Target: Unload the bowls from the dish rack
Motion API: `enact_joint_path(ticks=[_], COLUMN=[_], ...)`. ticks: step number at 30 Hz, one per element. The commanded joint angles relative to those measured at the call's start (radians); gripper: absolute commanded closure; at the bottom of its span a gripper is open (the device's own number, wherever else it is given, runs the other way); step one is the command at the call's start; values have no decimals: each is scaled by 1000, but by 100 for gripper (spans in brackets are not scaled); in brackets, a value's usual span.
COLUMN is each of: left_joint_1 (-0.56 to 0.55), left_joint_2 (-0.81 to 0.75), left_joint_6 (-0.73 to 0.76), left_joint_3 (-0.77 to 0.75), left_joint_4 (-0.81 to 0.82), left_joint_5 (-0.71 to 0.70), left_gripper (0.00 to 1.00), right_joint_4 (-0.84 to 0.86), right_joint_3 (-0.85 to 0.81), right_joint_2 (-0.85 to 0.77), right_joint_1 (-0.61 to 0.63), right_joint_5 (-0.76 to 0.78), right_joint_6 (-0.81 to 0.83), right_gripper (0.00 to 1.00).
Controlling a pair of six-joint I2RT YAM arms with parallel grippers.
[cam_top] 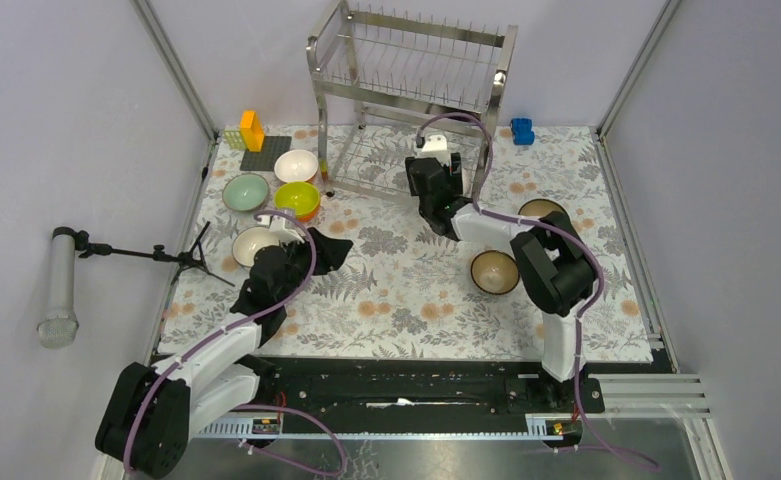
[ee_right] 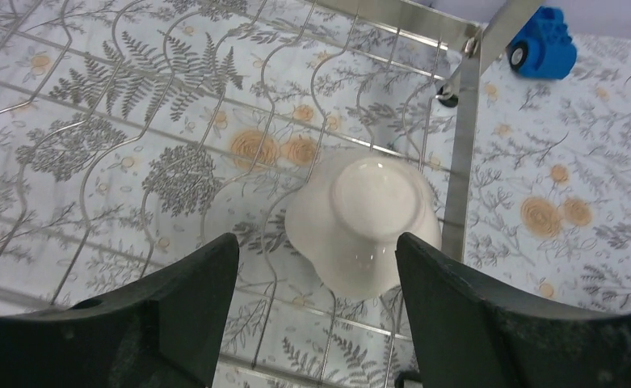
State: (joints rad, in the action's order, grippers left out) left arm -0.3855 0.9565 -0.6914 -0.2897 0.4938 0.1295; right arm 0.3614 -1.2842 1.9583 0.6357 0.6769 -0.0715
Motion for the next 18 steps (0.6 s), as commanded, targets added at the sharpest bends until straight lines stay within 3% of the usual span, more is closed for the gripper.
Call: enact_joint_path(ticks=[1,9,18], left_joint_1=[-6,-9,-9], left_joint_2=[-8,4,4], left_joint_6=[28,27,23], left_joint_3=[19,24,26], left_joint_4=[110,136,142], left_joint_5=[50,68,72], left_gripper=[41,40,40], right_joint_4=[-29,-190,-310], right_joint_3=[-115,-256,-265], right_joint_2=[76,199,179], right_joint_1=[-6,-31,-30], right_joint_5=[72,84,-259], right_joint_6=[131,111,-47], right_gripper=[23,31,49])
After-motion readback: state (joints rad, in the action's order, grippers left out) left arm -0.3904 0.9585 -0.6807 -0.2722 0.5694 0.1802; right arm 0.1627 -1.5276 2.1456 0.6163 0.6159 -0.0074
